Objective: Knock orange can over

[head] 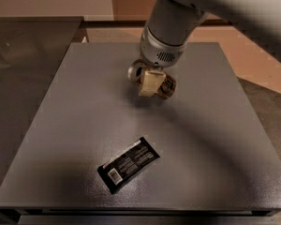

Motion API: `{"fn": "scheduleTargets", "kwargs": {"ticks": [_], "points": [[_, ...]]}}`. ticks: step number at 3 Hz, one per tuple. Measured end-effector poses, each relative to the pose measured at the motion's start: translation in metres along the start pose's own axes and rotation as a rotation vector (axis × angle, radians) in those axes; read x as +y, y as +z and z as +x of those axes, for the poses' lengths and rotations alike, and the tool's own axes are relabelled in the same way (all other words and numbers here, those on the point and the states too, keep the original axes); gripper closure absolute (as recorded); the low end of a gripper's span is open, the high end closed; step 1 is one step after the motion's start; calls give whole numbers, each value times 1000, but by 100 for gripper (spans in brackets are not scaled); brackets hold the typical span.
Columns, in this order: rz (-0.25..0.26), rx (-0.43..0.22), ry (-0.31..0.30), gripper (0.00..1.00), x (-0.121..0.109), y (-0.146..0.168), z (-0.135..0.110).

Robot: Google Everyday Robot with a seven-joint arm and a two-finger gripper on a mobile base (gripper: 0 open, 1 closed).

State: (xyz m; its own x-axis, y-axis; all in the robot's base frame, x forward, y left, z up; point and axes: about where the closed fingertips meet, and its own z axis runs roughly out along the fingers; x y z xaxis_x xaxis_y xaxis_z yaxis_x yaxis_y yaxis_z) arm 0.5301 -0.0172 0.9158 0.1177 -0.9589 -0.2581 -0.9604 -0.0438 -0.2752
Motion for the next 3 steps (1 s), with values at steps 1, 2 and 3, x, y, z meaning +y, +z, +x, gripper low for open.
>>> {"fn": "scheduleTargets", "kwargs": {"ticks": [1,2,3], "points": [[-15,129,-77,82,7,18,1],[-34,223,-154,59,11,33,-1],[-43,297,-223,35,14,44,-4]]}}
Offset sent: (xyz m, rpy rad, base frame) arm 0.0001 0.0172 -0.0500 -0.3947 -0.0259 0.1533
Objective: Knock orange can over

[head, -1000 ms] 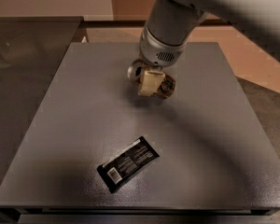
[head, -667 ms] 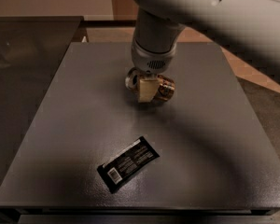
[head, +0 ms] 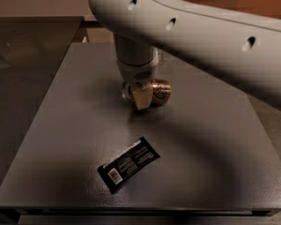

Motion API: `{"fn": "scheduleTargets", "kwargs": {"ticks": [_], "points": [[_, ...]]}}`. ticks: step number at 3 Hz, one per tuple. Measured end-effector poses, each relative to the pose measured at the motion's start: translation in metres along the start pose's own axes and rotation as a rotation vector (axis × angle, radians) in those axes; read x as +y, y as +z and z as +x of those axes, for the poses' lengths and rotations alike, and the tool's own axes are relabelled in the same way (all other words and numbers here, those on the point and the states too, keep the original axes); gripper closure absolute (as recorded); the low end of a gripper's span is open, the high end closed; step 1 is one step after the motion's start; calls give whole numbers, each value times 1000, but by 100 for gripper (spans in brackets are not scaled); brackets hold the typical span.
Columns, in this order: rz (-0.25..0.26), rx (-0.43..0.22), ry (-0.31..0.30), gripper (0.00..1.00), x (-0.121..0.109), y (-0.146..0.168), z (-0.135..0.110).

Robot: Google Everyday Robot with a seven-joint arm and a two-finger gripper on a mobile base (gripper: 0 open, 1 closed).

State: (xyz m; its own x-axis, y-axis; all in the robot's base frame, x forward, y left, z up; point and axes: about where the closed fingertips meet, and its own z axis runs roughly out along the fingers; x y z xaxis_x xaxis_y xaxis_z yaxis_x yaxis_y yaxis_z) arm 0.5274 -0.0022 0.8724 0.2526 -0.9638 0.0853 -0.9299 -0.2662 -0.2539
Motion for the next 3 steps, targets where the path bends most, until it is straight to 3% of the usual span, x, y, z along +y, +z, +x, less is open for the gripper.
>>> {"fn": "scheduleTargets", "kwargs": {"ticks": [1,2,3], "points": [[-9,53,-57,13,3,11,-5],[-8,53,-56,0,2,12,-4],[-8,53,-56,0,2,12,-4]]}}
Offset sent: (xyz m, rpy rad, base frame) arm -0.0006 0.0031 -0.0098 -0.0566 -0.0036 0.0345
